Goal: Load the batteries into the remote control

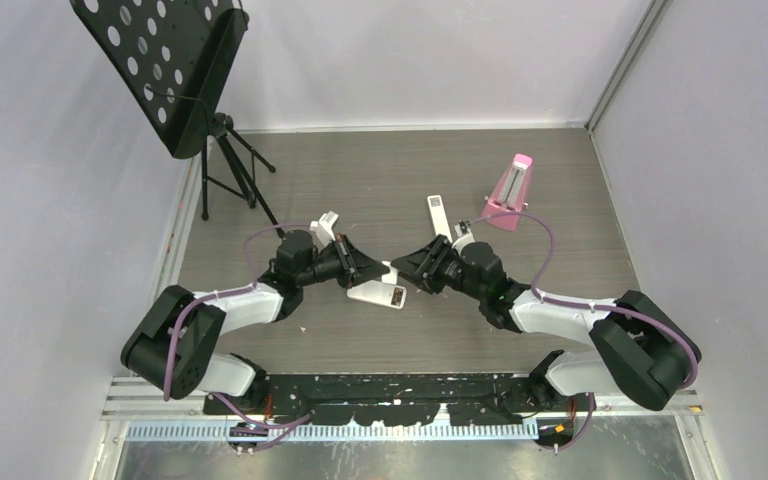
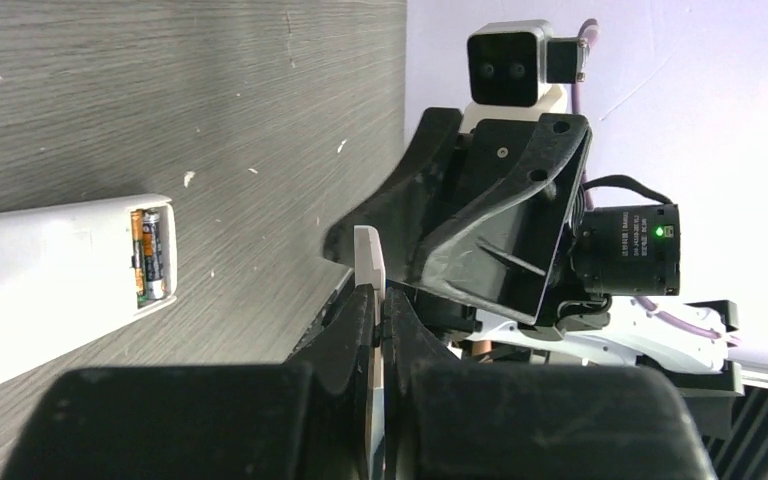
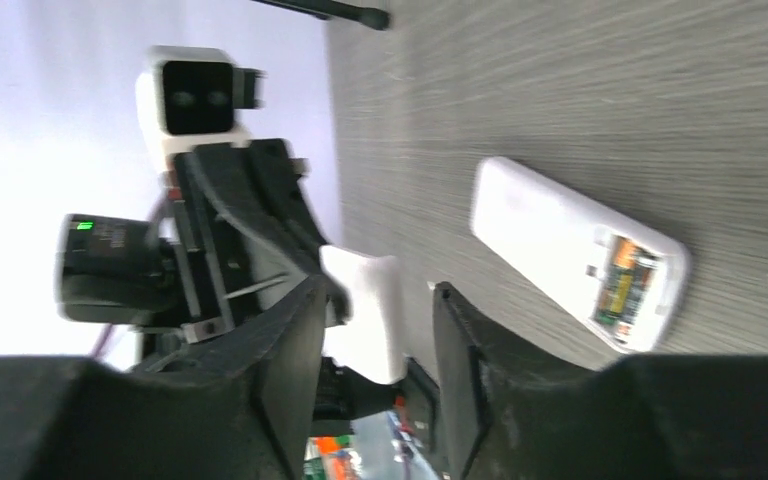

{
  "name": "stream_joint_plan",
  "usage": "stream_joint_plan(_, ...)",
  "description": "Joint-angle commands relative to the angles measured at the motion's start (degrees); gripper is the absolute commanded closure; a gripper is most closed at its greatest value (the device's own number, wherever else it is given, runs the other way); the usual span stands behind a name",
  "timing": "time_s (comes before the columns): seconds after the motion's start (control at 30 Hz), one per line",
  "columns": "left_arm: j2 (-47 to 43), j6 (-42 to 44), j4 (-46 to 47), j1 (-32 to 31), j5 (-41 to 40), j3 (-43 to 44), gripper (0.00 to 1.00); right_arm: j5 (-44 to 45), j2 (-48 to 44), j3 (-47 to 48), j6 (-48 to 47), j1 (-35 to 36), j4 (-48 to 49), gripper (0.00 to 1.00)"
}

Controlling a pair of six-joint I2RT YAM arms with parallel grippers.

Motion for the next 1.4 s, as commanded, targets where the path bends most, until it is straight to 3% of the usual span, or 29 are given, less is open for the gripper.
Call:
stream_joint_plan(0.0, -1.0, -5.8, 10.0, 0.5, 0.0, -1.2, 1.0, -0.9, 0.5, -1.1, 5.1, 0.1, 18.0, 0.55)
stream_joint_plan(0.17, 0.4, -11.2, 16.2, 0.9, 1.2, -1.7, 1.0, -3.6, 1.8, -1.7, 6.5, 0.1, 23.7, 0.66)
stream_joint_plan(0.4, 1.6, -14.5, 20.0, 1.4, 3.3, -1.1, 1.0, -4.7, 0.2, -2.7, 5.0, 0.1, 25.6, 0.67)
stream_joint_plan(0.53, 2.1, -14.8, 20.3, 1.9, 4.2, -1.3, 1.0, -4.3, -2.4, -2.7, 3.4, 0.0, 23.1, 0.74)
stream_joint_plan(0.73, 3.2, -14.1, 20.4, 3.1, 6.7, -0.6, 1.0, -3.4, -3.8, -3.6, 2.7, -0.2, 23.5, 0.97)
stream_joint_plan(0.77, 3.4, -13.8, 20.2, 3.1, 6.9, -0.3, 0.94, -3.5, -3.7, -3.7, 2.6, -0.2, 23.7, 0.99)
stream_joint_plan(0.9, 4.0, -10.7, 17.5, 3.1, 7.5, 0.8, 0.45, -2.4, -2.6, -4.3, 2.9, -0.2, 25.8, 1.0)
stream_joint_plan(1.0, 2.7, -4.4, 11.3, 3.2, 4.5, -0.1, 0.2, -0.8, -1.8, -5.1, 3.1, -0.2, 26.0, 1.0)
stream_joint_plan(1.17, -5.6, 12.4, -19.0, 6.4, -8.6, 0.2, 0.07, 2.6, -1.7, -6.4, 3.4, -0.4, 19.0, 1.0)
stream_joint_plan(1.3, -13.8, 22.7, -41.5, 7.0, -22.4, 3.4, 0.05, 4.6, -1.6, -6.0, 3.2, -0.6, 10.9, 1.0)
stream_joint_plan(1.37, -16.0, 25.0, -47.6, 7.0, -27.5, 3.9, 0.04, 5.1, -1.3, -5.5, 3.8, -0.7, 7.0, 1.0)
